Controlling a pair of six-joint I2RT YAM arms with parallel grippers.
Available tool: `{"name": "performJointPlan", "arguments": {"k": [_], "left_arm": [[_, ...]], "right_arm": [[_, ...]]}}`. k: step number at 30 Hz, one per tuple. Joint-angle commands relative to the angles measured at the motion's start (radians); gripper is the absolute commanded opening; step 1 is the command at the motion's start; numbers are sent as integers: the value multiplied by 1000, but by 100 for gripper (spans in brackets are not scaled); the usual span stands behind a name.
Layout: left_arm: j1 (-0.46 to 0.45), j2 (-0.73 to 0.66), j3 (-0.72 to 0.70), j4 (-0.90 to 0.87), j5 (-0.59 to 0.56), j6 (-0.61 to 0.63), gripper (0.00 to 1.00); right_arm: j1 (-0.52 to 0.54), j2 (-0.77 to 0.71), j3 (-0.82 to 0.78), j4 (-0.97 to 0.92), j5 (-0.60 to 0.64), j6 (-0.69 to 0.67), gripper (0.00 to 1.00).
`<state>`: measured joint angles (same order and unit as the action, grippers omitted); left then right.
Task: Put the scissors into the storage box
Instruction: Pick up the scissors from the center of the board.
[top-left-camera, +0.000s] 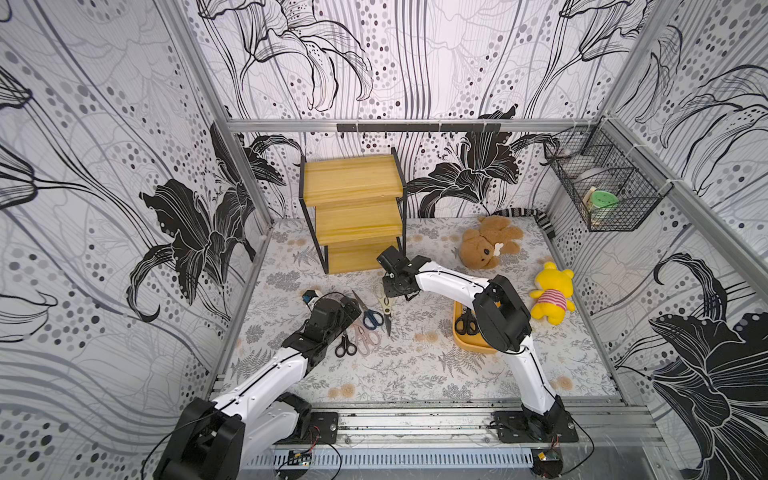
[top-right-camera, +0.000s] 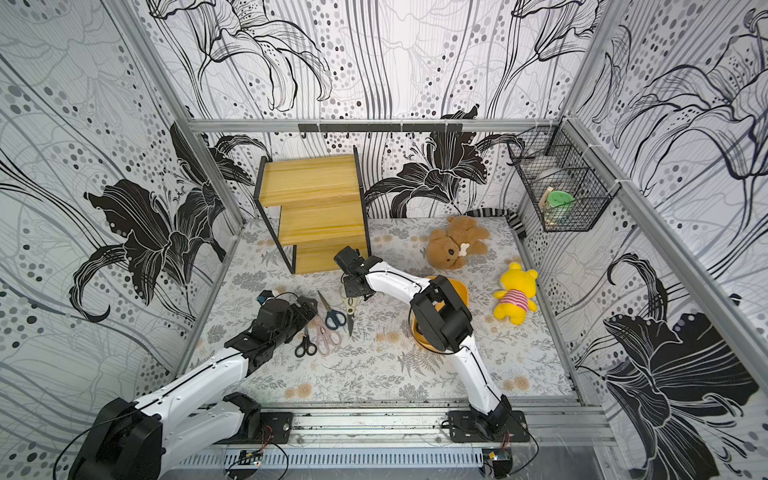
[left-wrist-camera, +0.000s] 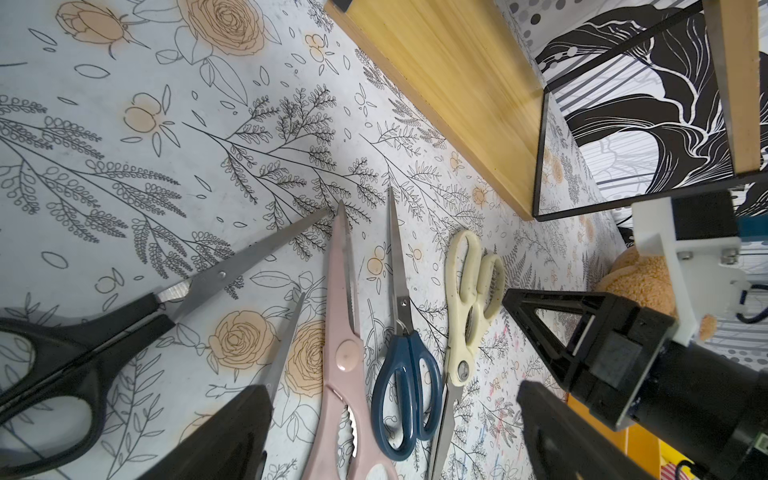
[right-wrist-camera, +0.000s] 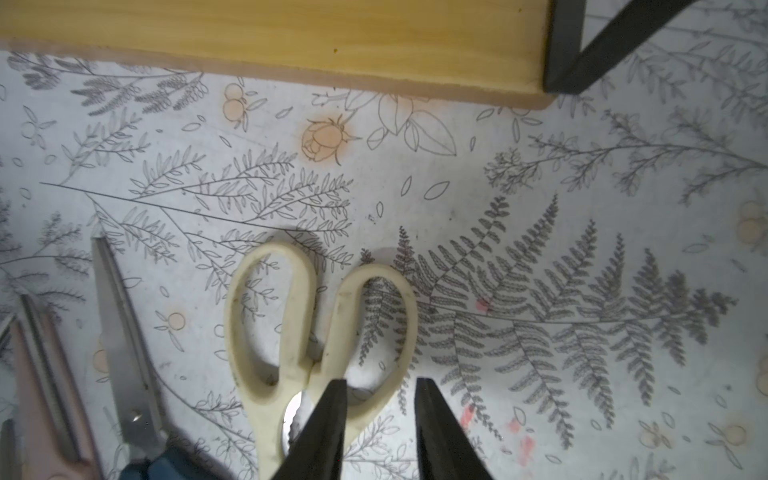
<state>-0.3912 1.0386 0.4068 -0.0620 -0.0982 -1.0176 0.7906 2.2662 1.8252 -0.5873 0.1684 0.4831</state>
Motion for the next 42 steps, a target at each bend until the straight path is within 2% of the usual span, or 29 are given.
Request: {"name": "performJointPlan", "arguments": {"k": [1,12,23,27,35,42], "left_arm": [[5,1,-16,14,-9,-2,97],[5,2,-14,12,-8,-4,97],[5,0,-11,10,-6,-6,97],[6,-4,-11,10,-5,-6,97],[5,5,1,13,5,-1,97],[5,29,31,18,23,9,97]], "right_arm": [[0,37,9,-34,28,16,31],[-1,71,0,-28,25,23,27],[-3,75,-14,-35,42,32,11],[-4,51,-32,-32,29,31,0],[-3,-70,-113,33,-64,50,0],[-5,-195,-128,39,-63,52,0]]}}
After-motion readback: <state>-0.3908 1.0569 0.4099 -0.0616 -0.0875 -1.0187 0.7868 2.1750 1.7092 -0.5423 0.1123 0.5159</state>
